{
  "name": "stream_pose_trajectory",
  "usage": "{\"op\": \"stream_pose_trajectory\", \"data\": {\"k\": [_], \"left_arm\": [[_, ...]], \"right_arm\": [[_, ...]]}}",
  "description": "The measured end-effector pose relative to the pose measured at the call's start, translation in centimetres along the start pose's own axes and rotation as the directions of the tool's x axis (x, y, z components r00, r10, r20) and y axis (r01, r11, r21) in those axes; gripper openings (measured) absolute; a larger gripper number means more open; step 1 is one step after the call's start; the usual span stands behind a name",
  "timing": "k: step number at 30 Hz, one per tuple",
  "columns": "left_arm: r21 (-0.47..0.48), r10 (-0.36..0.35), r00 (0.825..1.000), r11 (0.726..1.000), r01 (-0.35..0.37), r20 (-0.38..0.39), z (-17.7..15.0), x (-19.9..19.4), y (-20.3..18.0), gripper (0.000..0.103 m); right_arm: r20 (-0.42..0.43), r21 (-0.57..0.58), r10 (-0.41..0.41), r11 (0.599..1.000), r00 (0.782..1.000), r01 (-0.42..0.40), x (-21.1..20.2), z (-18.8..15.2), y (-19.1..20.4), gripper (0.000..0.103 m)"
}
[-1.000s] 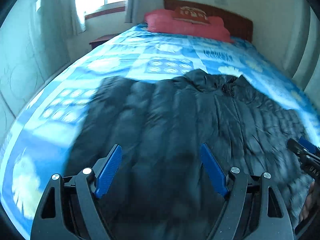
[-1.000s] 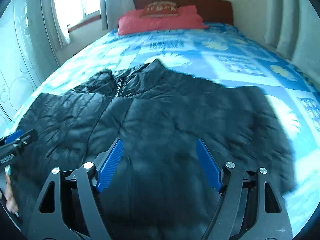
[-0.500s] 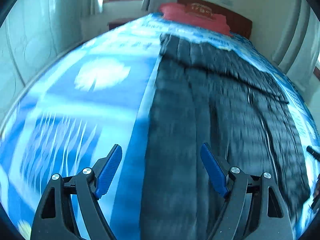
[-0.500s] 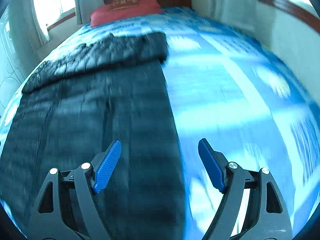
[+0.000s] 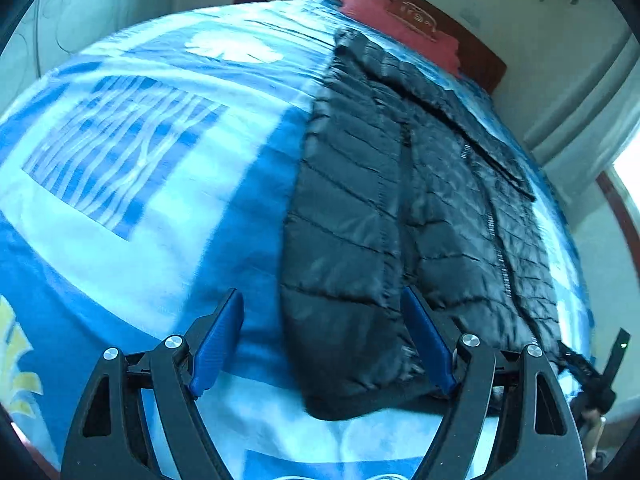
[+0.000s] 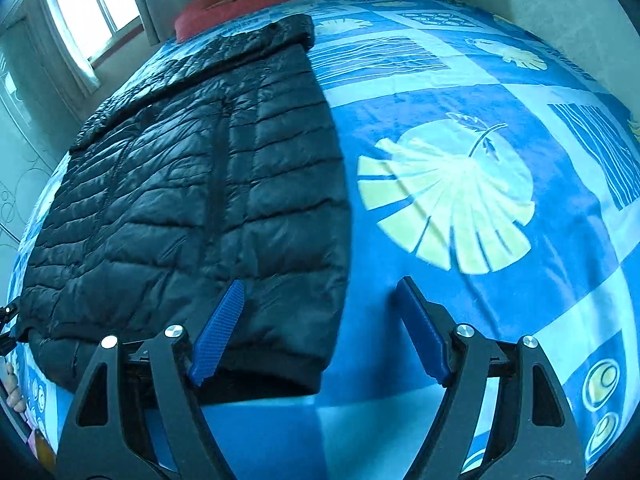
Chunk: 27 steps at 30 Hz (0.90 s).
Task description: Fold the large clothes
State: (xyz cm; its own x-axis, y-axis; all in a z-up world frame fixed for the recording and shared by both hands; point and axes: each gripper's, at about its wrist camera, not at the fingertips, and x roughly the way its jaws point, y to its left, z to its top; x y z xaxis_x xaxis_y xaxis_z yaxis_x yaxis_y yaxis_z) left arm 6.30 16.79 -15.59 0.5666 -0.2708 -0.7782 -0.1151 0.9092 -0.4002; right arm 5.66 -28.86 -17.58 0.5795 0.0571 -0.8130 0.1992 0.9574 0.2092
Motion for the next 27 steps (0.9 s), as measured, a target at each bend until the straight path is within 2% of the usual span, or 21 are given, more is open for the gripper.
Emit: {"op": "stream_pose_trajectory", "data": {"k": [1,5,6,7,8,11,12,15,21,27], "left_arm": [[-0.009,-0.028,0.999,1.0,0.027,-0.016,-0.1,0.4,-0.2,0.079],[0.005,-0.005,1.0,1.0,0.005,0.0,-0.5,0.7,-0.7,0.078],[0.008,0.004,1.0,1.0,-0.004,0.005,-0.5,0.7,-0.9,0.071],[0.011,-0.003,1.0,1.0,0.003,0.005,-0.5,0.7,-0.9,0.059],[0.008,-0.026,1.0,1.0,0.026,-0.003,-0.6,0.8,-1.1,0.055],[0.0,-0.019,1.0,1.0,0.019,0.009,-0.7,0.5,-1.1,0.039],[-0.009,-0.009,1.0,1.0,0.009,0.018,-0.7,0.3,-1.1,0.029],[-0.049,-0.038,0.999,0.998,0.04,0.03,-0.7,-0.4,-0.4,0.021],[-0.039,-0.067,0.995,0.997,0.07,0.071,-0.5,-2.6,-0.9,0.015],[-0.052,-0.141,0.985,0.988,0.146,0.095,-0.2,-6.3,-1.2,0.015]], "right_arm": [[-0.002,0.003,0.014,1.0,1.0,-0.014,0.0,0.0,0.1,0.056],[0.01,-0.024,0.025,0.999,1.0,-0.024,-0.2,-0.4,1.0,0.041],[0.008,-0.022,0.032,0.999,0.999,-0.032,-0.2,-0.4,1.0,0.033],[0.009,-0.02,0.035,0.999,0.999,-0.035,-0.2,-0.4,1.0,0.03],[0.012,-0.017,0.04,0.999,0.999,-0.04,-0.2,-0.4,1.0,0.029],[0.025,0.009,0.068,0.998,0.997,-0.068,-0.4,-0.3,0.9,0.021],[0.031,0.021,0.084,0.996,0.996,-0.085,-0.6,-0.3,0.7,0.019],[0.045,0.028,0.125,0.992,0.991,-0.126,-1.5,-0.2,0.7,0.014],[0.08,0.066,0.228,0.97,0.97,-0.234,-3.9,0.4,0.0,0.01],[0.108,0.084,0.295,0.949,0.95,-0.304,-7.8,0.3,-0.5,0.01]]}}
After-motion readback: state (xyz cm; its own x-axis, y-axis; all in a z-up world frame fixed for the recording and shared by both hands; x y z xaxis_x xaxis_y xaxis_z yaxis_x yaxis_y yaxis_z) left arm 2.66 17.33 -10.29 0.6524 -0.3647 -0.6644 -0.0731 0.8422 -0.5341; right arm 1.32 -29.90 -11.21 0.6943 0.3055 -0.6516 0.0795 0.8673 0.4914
